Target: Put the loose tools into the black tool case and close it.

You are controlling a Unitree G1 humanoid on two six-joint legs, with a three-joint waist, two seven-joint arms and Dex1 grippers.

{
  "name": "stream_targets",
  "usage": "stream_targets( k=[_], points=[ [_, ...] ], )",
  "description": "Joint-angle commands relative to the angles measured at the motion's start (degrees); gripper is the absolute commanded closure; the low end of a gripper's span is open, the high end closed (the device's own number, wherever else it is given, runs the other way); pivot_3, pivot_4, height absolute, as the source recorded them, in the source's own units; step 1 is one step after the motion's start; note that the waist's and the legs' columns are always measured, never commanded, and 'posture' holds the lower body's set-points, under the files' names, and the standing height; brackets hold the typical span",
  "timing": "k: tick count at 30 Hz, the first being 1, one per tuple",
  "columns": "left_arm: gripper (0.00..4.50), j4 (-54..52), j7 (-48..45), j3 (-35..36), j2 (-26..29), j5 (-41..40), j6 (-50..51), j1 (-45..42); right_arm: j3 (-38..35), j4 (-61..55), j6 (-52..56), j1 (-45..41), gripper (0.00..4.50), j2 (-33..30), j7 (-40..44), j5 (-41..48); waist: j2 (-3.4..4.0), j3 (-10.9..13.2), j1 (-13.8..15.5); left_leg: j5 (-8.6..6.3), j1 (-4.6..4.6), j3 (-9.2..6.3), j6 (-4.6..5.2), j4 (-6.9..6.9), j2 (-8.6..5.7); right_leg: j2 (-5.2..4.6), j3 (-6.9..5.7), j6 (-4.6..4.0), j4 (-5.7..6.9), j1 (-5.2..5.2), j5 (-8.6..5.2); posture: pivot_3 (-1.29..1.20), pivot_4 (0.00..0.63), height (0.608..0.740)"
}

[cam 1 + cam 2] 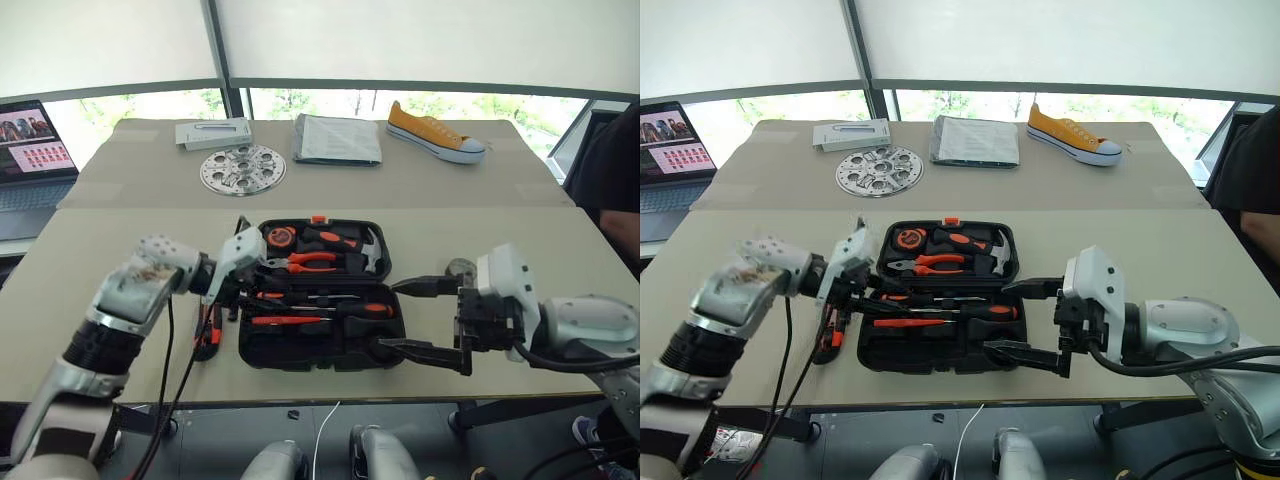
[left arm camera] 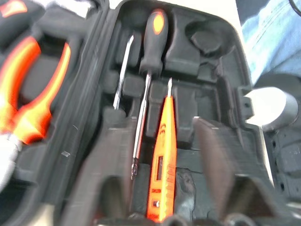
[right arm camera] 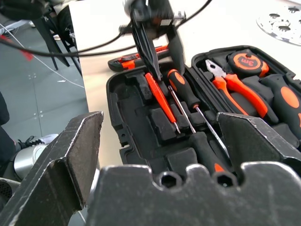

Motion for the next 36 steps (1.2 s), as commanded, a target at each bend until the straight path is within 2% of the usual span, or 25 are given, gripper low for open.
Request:
stream_targets(
  k=[1,2,12,25,32,36],
  points=[
    [4.2,-0.8,2.6,1.7,-0.7,-0.5,-1.6,0.7,-1.0,-0.8,-1.5,0.0,0.0,0.0,-0.1,0.1,0.0,0.0,0.1,0.0,-0.01,0.0,0.0,0.02,0.0,0.0,0.0,0.0,-0.01,0.0,0.0,0.0,0.15,0.74],
    [4.44,-1.0,2.8,1.6,-0.8,-0.6,-1.8,1.4,-0.9,-0.9,-1.5,0.0,0.0,0.0,-0.2,0.1,0.0,0.0,0.1,0.0,-0.01,0.0,0.0,0.03,0.0,0.0,0.0,0.0,0.0,0.01,0.0,0.0,0.15,0.74],
    [4.44,0.0,5.0,-1.4,-0.8,2.9,-7.1,5.7,-1.1,-1.2,-1.3,0.8,0.0,-0.2,-0.3,0.2,0.0,0.0,0.1,0.0,0.03,0.0,0.0,0.01,0.0,-0.01,0.02,0.01,0.0,0.04,0.0,0.0,0.15,0.74],
    [4.44,0.2,4.0,0.2,2.3,2.9,-11.8,9.2,-0.5,-0.7,-1.5,0.6,0.0,0.2,-0.4,-0.1,0.01,0.0,0.0,0.0,0.15,0.0,0.0,-0.06,0.02,0.01,0.04,0.0,0.0,0.1,0.0,0.0,0.15,0.74],
    [4.44,-2.4,4.8,5.8,0.6,-3.1,-11.0,8.5,0.2,-0.2,-2.0,0.2,0.0,0.4,0.1,-0.6,0.0,0.0,0.1,0.0,0.11,0.0,0.0,-0.07,0.01,0.01,0.02,0.01,-0.02,0.09,0.0,0.0,0.15,0.74],
    [4.44,-6.2,8.8,13.5,2.7,-8.0,-4.1,10.6,1.4,1.5,-2.7,-1.5,0.0,0.2,1.6,-1.6,0.0,0.0,-0.1,-0.01,0.11,0.0,0.01,-0.08,0.01,0.02,0.02,0.01,-0.02,0.05,0.0,0.0,0.15,0.74]
  ],
)
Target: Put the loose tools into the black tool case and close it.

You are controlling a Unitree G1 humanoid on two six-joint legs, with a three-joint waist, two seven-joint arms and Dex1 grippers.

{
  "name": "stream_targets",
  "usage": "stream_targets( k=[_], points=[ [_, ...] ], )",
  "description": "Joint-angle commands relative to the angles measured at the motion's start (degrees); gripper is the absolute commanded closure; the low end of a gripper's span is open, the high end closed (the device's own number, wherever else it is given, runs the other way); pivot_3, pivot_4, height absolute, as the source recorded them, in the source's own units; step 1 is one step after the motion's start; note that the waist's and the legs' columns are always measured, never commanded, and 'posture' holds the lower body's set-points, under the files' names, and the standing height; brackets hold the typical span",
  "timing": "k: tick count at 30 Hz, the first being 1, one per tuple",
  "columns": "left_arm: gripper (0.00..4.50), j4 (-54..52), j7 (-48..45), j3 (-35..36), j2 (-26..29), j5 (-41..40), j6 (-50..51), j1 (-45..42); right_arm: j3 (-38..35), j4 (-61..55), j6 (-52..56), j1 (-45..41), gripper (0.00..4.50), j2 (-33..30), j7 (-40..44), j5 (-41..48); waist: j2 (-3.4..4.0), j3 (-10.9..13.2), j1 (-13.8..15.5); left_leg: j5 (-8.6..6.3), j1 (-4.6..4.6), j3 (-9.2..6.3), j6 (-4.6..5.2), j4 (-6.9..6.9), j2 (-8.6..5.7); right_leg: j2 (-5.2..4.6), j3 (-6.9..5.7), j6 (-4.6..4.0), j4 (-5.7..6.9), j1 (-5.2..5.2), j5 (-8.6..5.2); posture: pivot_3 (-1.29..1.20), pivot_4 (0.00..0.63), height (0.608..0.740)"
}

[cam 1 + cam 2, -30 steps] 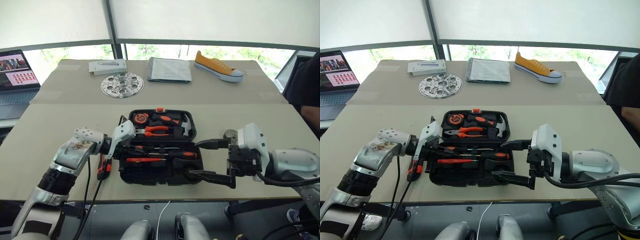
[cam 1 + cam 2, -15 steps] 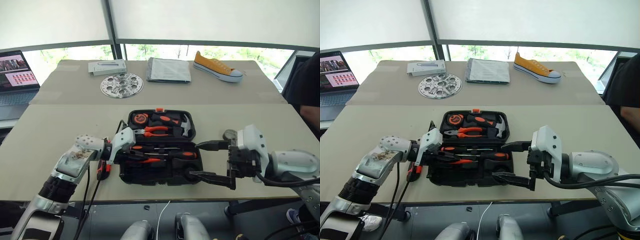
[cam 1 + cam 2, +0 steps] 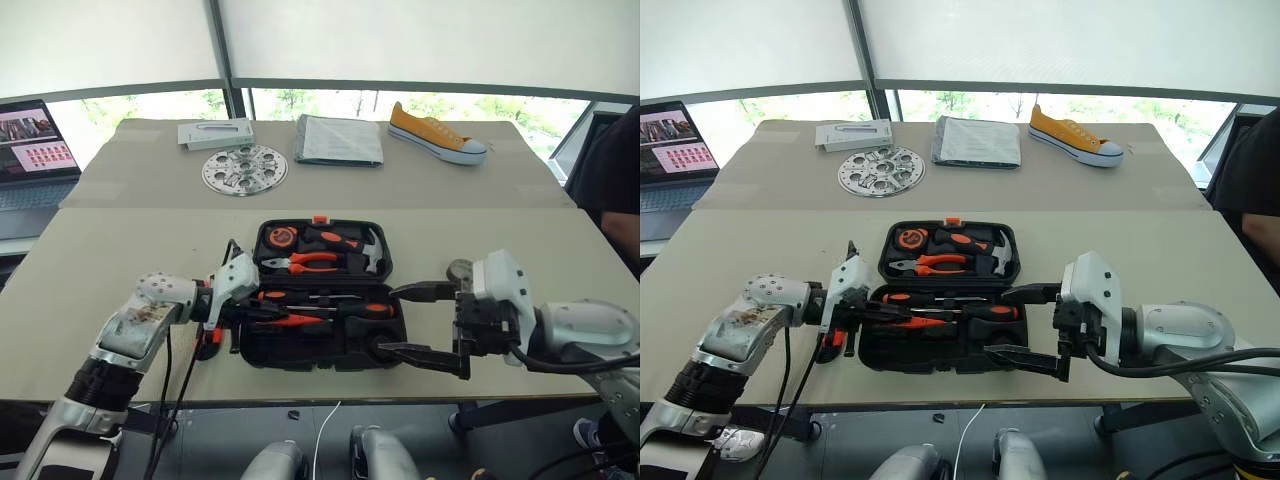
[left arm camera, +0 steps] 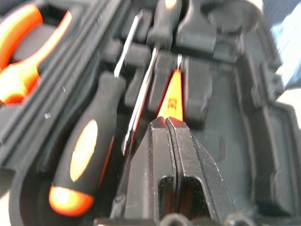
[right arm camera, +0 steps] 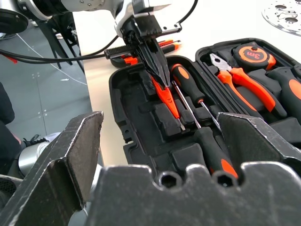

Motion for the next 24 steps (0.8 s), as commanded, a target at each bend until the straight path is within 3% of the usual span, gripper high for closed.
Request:
stream_targets(
  k=[1,2,6,12,15,18,24],
  points=[
    [3.93,-5.7,5.1,10.9,2.9,-6.1,7.3,2.9,1.0,1.9,-2.1,-3.0,0.0,-0.4,2.0,-1.0,0.0,0.0,-0.3,0.0,0.0,0.0,0.0,-0.01,0.0,0.01,0.0,0.0,0.0,0.0,0.0,0.0,0.15,0.74],
    [3.74,-7.5,6.8,14.6,3.9,-7.6,9.6,4.8,1.6,2.9,-2.3,-3.9,0.0,-0.6,2.9,-1.5,0.0,0.0,-0.5,0.0,0.02,0.01,0.0,-0.02,0.02,0.04,0.03,0.0,0.01,-0.02,0.0,0.0,0.15,0.74],
    [2.17,-15.0,13.4,27.3,6.8,-8.8,15.9,16.4,4.4,7.3,-4.0,-8.0,0.0,-0.3,6.6,-3.3,0.02,0.0,-1.0,0.01,0.13,0.02,-0.02,-0.23,0.04,0.07,0.03,-0.04,0.0,-0.03,-0.02,0.0,0.15,0.74],
    [0.06,-23.7,21.1,45.4,4.7,-6.1,20.4,38.7,10.2,13.7,-7.3,-14.4,0.0,1.8,12.4,-6.9,0.01,0.0,-0.9,0.0,0.19,0.05,-0.03,-0.36,0.03,0.07,0.03,-0.04,-0.08,0.01,-0.03,0.0,0.15,0.74],
    [0.02,-29.4,24.1,48.7,2.4,-8.0,24.1,43.6,11.7,15.5,-8.5,-15.8,0.0,2.5,14.2,-8.3,-0.01,0.0,0.2,-0.01,0.19,0.05,-0.04,-0.33,0.03,0.02,0.02,-0.02,-0.12,0.09,-0.03,0.0,0.15,0.74],
    [0.02,-34.8,28.0,48.3,1.3,-11.0,29.7,43.0,12.4,16.4,-8.8,-16.8,0.0,3.3,15.3,-8.9,-0.03,0.0,1.2,-0.27,0.19,0.04,-0.46,-0.31,0.01,-0.04,0.02,0.03,-0.12,0.17,-0.01,0.0,0.15,0.74],
    [0.02,-38.6,43.3,42.0,-1.4,-14.8,55.2,24.0,12.0,15.1,-8.6,-15.8,0.0,3.9,15.1,-9.4,-0.07,0.0,1.5,-0.25,0.2,0.01,-0.52,-0.27,0.02,0.01,0.03,0.03,0.04,0.14,0.0,0.0,0.15,0.74]
  ],
)
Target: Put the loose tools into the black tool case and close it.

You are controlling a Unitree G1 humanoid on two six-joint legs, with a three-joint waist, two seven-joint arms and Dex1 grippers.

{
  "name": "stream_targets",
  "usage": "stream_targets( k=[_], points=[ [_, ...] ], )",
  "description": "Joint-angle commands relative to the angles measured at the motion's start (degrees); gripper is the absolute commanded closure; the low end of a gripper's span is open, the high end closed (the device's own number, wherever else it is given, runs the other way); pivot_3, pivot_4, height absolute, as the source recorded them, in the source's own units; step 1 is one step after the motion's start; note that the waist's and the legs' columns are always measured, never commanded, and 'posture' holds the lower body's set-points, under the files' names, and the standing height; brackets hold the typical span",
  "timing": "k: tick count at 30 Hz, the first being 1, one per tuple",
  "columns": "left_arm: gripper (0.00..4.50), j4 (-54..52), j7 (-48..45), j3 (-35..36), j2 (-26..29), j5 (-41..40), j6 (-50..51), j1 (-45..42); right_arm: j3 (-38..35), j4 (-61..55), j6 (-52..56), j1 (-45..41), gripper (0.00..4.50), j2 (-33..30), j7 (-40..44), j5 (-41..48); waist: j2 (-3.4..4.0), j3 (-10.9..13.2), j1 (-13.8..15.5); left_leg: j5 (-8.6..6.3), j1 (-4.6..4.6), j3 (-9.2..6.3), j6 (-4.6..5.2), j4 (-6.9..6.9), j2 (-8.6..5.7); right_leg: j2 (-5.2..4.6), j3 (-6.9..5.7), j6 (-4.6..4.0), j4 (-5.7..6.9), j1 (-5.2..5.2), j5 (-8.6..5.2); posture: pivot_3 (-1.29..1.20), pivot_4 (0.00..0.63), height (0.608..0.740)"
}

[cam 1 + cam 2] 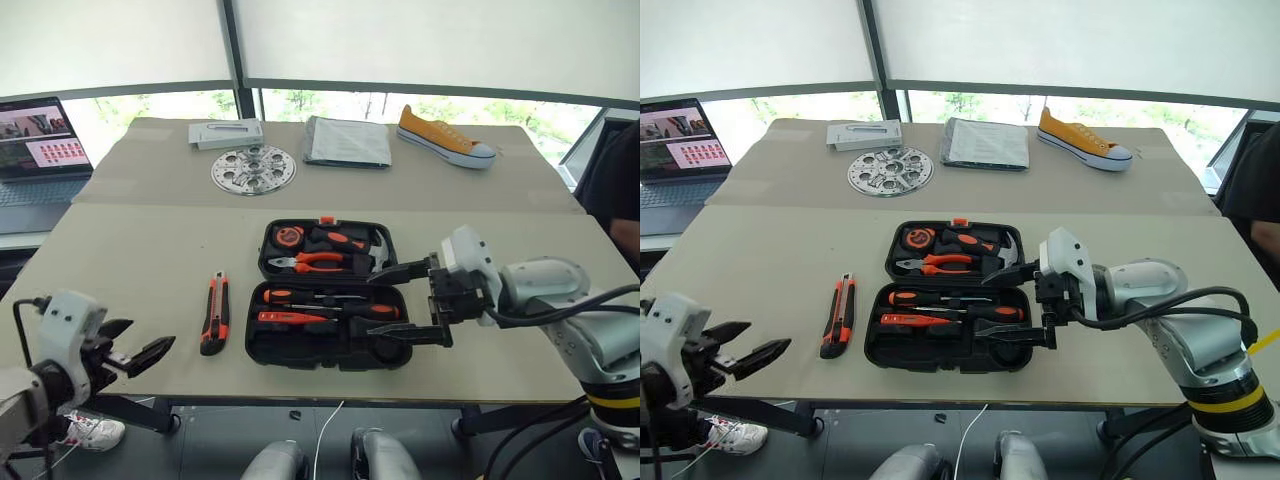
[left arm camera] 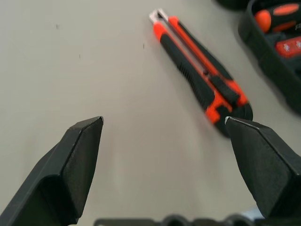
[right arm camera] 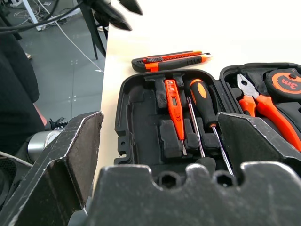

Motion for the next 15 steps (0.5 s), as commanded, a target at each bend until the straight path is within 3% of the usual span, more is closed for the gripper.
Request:
stream_targets(
  k=[1,5,15],
  points=[
    [0.02,-2.3,8.7,-3.8,-2.6,-0.5,15.9,-10.0,-1.6,-2.5,-1.0,0.7,0.0,0.1,-0.6,0.2,-0.01,0.0,-0.4,0.01,0.04,0.0,-0.01,0.0,-0.01,0.02,0.03,0.0,0.04,0.0,0.0,0.0,0.15,0.74],
    [0.02,-0.5,15.9,-10.7,-5.7,1.3,22.4,-18.1,-2.6,-4.9,-1.2,2.9,0.0,0.5,-2.8,-0.3,-0.05,0.0,-1.1,0.03,0.12,0.01,-0.04,-0.02,-0.03,0.05,0.04,-0.02,0.04,-0.01,0.01,0.0,0.15,0.74],
    [0.02,9.8,26.7,-20.2,-12.9,3.1,22.4,-22.5,-5.0,-10.2,0.2,7.4,0.0,0.7,-7.6,0.9,-0.01,-0.1,-1.6,0.07,0.34,0.02,-0.19,-0.08,-0.08,0.03,0.11,-0.04,0.04,0.12,-0.01,0.0,0.15,0.74]
  ],
)
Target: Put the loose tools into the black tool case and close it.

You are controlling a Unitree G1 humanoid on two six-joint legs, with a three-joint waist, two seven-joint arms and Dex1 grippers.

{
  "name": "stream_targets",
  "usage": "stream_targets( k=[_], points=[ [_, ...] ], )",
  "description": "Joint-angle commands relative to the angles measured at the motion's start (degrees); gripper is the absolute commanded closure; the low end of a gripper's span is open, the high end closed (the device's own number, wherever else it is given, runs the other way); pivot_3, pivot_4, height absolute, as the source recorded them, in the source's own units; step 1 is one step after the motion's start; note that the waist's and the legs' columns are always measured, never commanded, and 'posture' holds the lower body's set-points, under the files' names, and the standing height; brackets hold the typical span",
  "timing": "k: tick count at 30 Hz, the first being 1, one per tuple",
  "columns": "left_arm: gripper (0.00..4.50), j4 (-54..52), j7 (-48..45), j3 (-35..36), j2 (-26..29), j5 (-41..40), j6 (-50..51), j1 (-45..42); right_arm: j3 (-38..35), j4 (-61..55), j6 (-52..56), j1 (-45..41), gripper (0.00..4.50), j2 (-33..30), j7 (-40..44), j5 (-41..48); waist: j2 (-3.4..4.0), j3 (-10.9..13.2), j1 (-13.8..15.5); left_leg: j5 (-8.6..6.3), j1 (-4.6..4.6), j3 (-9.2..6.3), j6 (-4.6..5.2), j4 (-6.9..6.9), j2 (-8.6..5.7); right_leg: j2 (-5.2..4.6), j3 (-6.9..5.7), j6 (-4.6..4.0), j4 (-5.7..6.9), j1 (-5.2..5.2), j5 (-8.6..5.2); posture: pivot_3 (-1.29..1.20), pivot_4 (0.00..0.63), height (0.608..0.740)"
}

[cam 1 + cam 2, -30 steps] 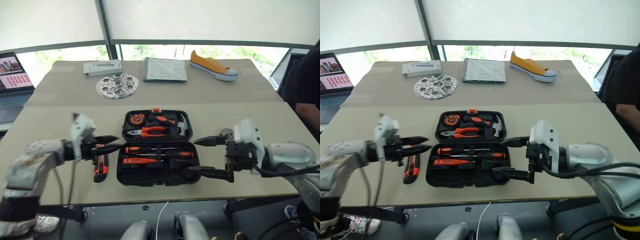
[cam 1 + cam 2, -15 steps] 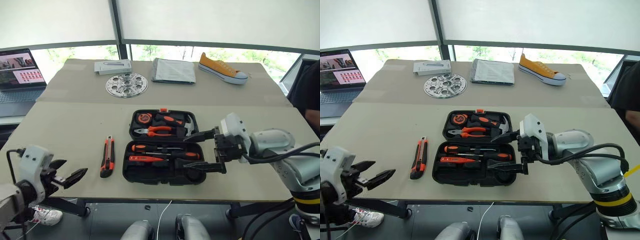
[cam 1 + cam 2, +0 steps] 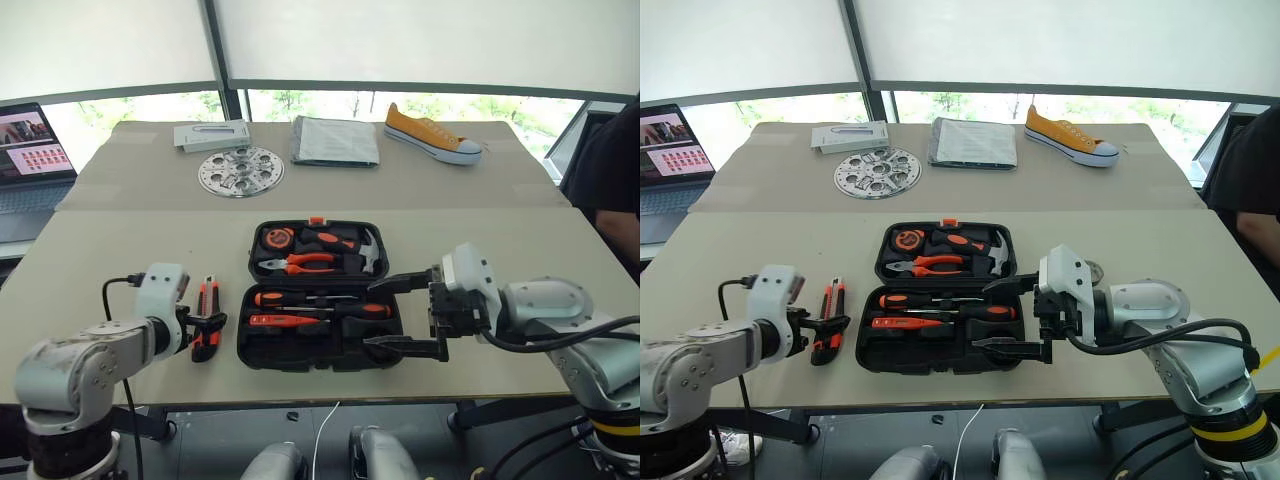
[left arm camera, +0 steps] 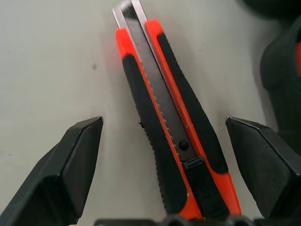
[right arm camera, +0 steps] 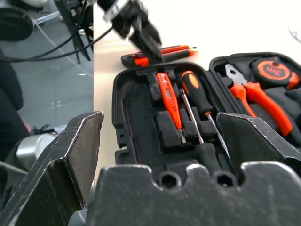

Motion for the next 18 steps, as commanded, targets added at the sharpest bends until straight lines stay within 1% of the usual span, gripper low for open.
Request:
stream_targets(
  k=[1,3,4,5,9,11,12,16,18],
  points=[
    [0.02,3.5,1.8,-2.1,-1.5,0.2,0.2,-0.4,-2.1,-2.9,0.3,0.1,0.0,0.0,-1.5,1.3,0.04,0.0,0.1,0.02,0.02,0.0,-0.04,-0.02,-0.01,0.0,0.02,0.0,0.0,0.02,0.0,0.0,0.15,0.74],
    [0.02,5.0,2.3,-2.5,-2.1,1.0,0.2,-0.5,-2.1,-3.1,0.2,0.1,0.0,0.1,-2.0,1.3,0.14,-0.1,0.4,0.04,0.09,0.0,-0.08,-0.04,0.0,0.0,0.03,0.0,0.02,0.07,-0.01,0.0,0.15,0.74],
    [0.55,5.4,2.4,-2.4,-2.1,1.2,0.2,-0.4,-2.0,-3.3,0.1,0.1,0.0,0.0,-2.2,1.1,0.26,-0.2,0.5,0.05,0.11,0.0,-0.09,-0.04,0.0,0.0,0.04,0.01,0.02,0.1,-0.02,0.0,0.15,0.74],
    [0.71,5.7,2.4,-2.3,-2.1,1.4,0.2,-0.1,-1.9,-3.5,-0.1,0.0,0.0,-0.1,-2.3,0.9,0.3,-0.2,0.5,0.05,0.11,0.0,-0.1,-0.04,0.0,-0.01,0.06,0.01,0.03,0.11,-0.02,0.0,0.15,0.74],
    [2.2,5.8,2.1,-1.4,-1.8,2.3,0.2,0.9,-2.4,-3.7,-0.4,-0.3,0.0,-0.1,-2.6,1.3,0.46,-0.3,0.4,0.07,0.13,0.0,-0.13,-0.06,0.0,0.0,0.09,0.02,0.07,0.1,-0.02,0.0,0.15,0.74],
    [2.77,6.0,1.7,0.2,-1.1,3.2,0.2,0.7,-2.6,-3.5,-0.4,-0.8,0.0,-0.2,-2.6,1.5,0.5,-0.3,0.4,0.07,0.14,0.0,-0.13,-0.07,0.0,0.0,0.09,0.02,0.06,0.09,-0.02,0.0,0.15,0.74],
    [2.88,6.2,1.5,1.0,-0.6,3.7,0.2,0.5,-2.6,-3.3,-0.5,-1.0,0.0,-0.3,-2.4,1.5,0.5,-0.3,0.4,0.07,0.13,0.0,-0.13,-0.08,0.0,0.0,0.1,0.02,0.06,0.08,-0.02,0.0,0.15,0.74],
    [2.89,8.0,-3.4,1.9,6.4,3.5,-4.6,0.6,-3.3,-2.3,0.0,-1.6,0.0,-0.9,-1.4,2.2,0.48,-0.3,-0.1,0.07,0.13,0.0,-0.14,-0.1,0.03,0.03,0.09,0.0,0.07,0.04,-0.03,0.0,0.15,0.74],
    [2.89,9.7,-10.0,0.0,13.2,4.1,-14.0,1.0,-3.9,-2.3,1.2,-1.5,0.0,-1.5,-0.8,3.4,0.42,-0.3,-0.3,0.09,0.1,0.01,-0.17,-0.14,0.07,0.07,0.08,-0.03,0.08,-0.04,-0.05,0.0,0.15,0.74]
  ],
)
